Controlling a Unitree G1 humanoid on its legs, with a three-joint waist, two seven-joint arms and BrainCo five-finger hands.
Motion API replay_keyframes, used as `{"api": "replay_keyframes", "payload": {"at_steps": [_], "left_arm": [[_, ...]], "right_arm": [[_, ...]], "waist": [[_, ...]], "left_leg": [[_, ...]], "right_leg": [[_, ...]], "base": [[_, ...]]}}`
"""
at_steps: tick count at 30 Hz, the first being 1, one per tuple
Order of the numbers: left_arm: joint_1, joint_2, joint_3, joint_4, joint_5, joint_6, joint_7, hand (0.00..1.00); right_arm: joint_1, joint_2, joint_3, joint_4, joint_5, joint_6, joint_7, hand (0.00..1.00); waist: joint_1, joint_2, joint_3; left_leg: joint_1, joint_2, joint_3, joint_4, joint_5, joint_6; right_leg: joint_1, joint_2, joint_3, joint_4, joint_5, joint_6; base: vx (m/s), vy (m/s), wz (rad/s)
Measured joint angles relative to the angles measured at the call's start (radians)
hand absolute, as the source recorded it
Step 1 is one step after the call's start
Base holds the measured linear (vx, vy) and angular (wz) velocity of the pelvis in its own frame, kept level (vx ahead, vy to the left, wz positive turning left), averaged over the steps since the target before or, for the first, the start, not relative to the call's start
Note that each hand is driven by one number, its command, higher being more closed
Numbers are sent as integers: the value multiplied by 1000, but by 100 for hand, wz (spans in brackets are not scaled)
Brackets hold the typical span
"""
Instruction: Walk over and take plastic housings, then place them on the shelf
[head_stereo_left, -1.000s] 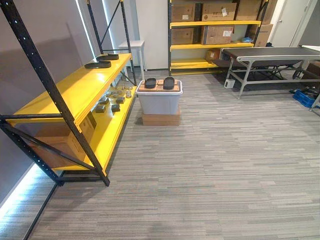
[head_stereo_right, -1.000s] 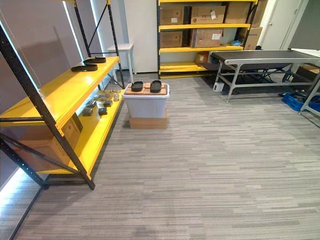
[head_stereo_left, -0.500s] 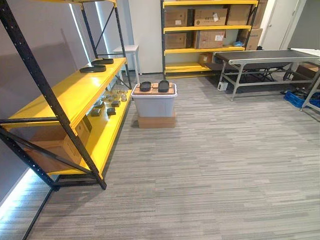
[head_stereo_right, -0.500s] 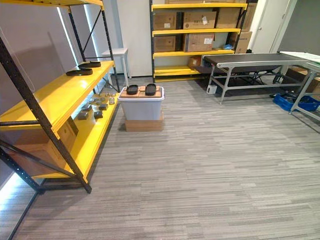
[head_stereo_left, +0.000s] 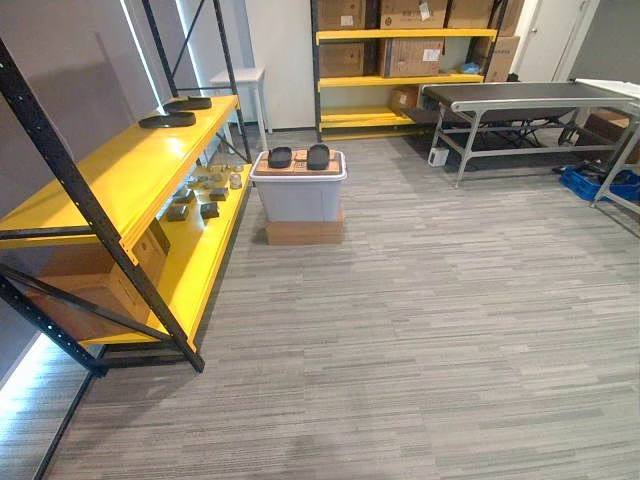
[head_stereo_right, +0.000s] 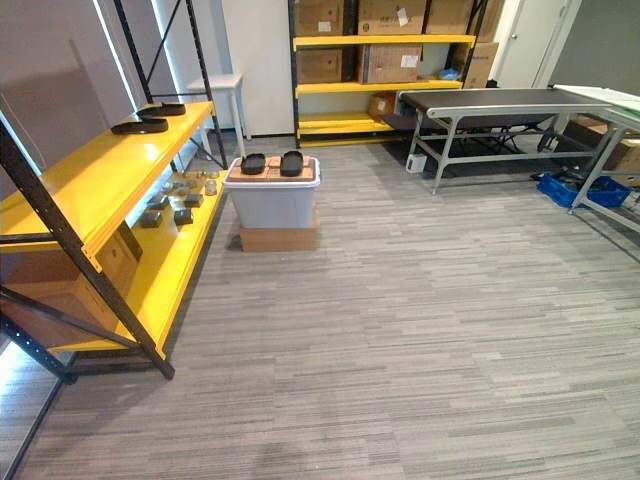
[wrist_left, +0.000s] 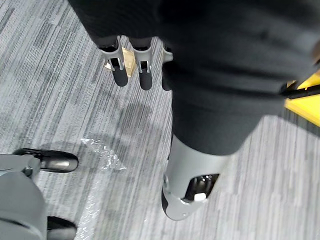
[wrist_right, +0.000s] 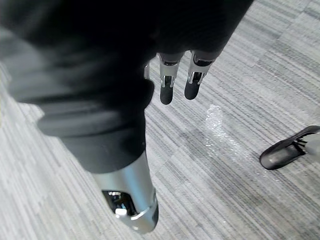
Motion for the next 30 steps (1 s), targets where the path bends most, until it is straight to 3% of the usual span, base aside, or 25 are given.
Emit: {"api": "replay_keyframes", "payload": {"at_steps": [3, 5, 6, 8, 9, 11, 12, 14, 15, 16, 17, 18, 19, 21, 22, 24, 26, 28, 29, 30], "left_arm": [[-13, -12, -54, -22, -19, -6, 0, 0], [-33, -14, -102, -27, -21, -7, -2, 0], [-46, -14, -120, -27, -26, -7, -3, 0], [-58, -5, -153, -27, -35, -5, -2, 0], [-57, -3, -153, -25, -35, -5, -1, 0], [-73, 4, -151, -16, -35, -4, 2, 0], [-97, 9, -150, -6, -32, -4, 6, 0], [-118, 20, -150, 0, -27, -5, 16, 0], [-120, 14, -147, 1, -5, -6, 15, 0], [-124, -3, -112, 1, 6, -6, 13, 0], [-123, -15, -70, 1, 6, -6, 14, 0], [-120, -22, -50, 1, 6, -5, 14, 0], [-108, -37, -6, -4, 6, -4, 13, 0], [-100, -40, 18, -7, 5, 3, 15, 0], [-94, -51, 19, -17, 4, 5, 14, 0], [-76, -64, 27, -39, 3, 3, 13, 0], [-44, -78, 28, -40, 2, 4, 14, 0], [-23, -106, 46, -46, 1, 3, 15, 0], [-5, -119, 43, -46, 1, 1, 17, 0], [5, -117, 44, -43, 2, 3, 16, 0]], "right_arm": [[-20, 13, 0, -1, 0, 0, 0, 0], [-18, 22, -1, -5, 0, 0, 0, 0], [-10, 34, -1, -7, 0, 0, 0, 0], [-9, 55, 2, -8, 0, 0, 0, 0], [-2, 64, 21, -6, 0, 1, 0, 0], [-9, 74, 40, -6, 0, 1, 0, 0], [-9, 83, 40, -6, 0, 1, 0, 0], [-3, 99, 40, -7, -1, 1, 0, 0], [24, 97, 38, -9, -9, 1, 0, 0], [19, 98, 23, -14, -12, 1, 0, 0], [22, 108, 16, -28, -14, 0, 1, 0], [28, 111, 17, -37, -15, 1, 1, 0], [40, 115, 20, -49, -16, 1, -1, 0], [41, 121, 26, -50, -15, 1, -6, 0], [41, 119, 41, -74, -15, 0, -11, 0], [14, 114, 39, -91, -15, -3, -12, 0], [-34, 110, 34, -87, -15, -3, -12, 0], [-40, 108, 38, -98, -16, -4, -13, 0], [-27, 96, 41, -107, -17, -4, -16, 0], [-17, 100, 59, -106, -18, -4, -19, 0]], "waist": [[0, 5, 30], [-5, 10, 58], [-5, 8, 71], [-15, 7, 101], [-15, 12, 104], [-19, 17, 113], [-28, 22, 120], [-54, 19, 127], [-57, 8, 116], [-55, 18, 120], [-55, 16, 120], [-55, 20, 123], [-50, 23, 130], [-23, 8, 136], [-1, -4, 132], [20, -1, 129], [56, -12, 136], [70, -3, 129], [80, 14, 111], [94, 1, 94]], "left_leg": [[-16, -1, -2, 3, -4, 5], [-24, -2, -25, 18, -25, 21], [-16, -4, -41, 19, -37, 37], [30, -6, -62, 13, -45, 65], [46, -2, -67, 17, -65, 70], [71, 19, -66, 16, -93, 63], [87, 49, -70, 14, -106, 42], [128, 93, -79, 1, -131, 6], [152, 110, -80, 39, -151, -28], [126, 136, -76, 158, -153, -46], [57, 151, -63, 356, -114, -84], [17, 164, -57, 483, -66, -92], [-87, 210, -49, 801, 20, -114], [-191, 246, 14, 1049, 0, -113], [-275, 246, 60, 1076, -22, -113], [-377, 238, 98, 1006, -58, -108], [-458, 183, 105, 655, -68, -99], [-474, 165, 103, 373, -38, -66], [-515, 168, 77, 290, -5, -80], [-523, 151, 49, 327, 65, -78]], "right_leg": [[-37, -7, -7, 52, -33, 15], [-111, -28, -37, 242, -128, 40], [-188, -56, -70, 431, -181, 61], [-299, -113, -148, 700, -228, 65], [-338, -135, -184, 721, -238, 52], [-395, -131, -206, 626, -231, 47], [-420, -106, -212, 485, -200, 26], [-447, -77, -222, 266, -76, 26], [-440, -62, -196, 273, 77, -34], [-441, -43, -195, 336, 41, -85], [-408, -33, -195, 358, -8, -102], [-369, -23, -195, 348, -32, -106], [-238, 9, -192, 287, -63, -116], [-67, 31, -170, 189, -77, -121], [3, 30, -149, 139, -80, -117], [63, 28, -114, 87, -92, -102], [153, -2, -71, 33, -119, -62], [209, -18, -58, 14, -162, -32], [234, -15, -56, 12, -208, -8], [247, -36, -46, 30, -241, 19]], "base": [[0, -1, 4], [16, 9, 29], [48, 25, 35], [135, 29, 30], [275, -5, 11], [314, -65, 3], [299, -109, 20], [582, -263, 37], [865, -386, 19], [863, -357, 0], [725, -286, -8], [834, -317, 3], [681, -260, 5], [707, -250, -12], [694, -197, -34], [537, -85, -49], [521, 44, -68], [534, 143, -36], [555, 194, -30], [607, 244, -27]]}}
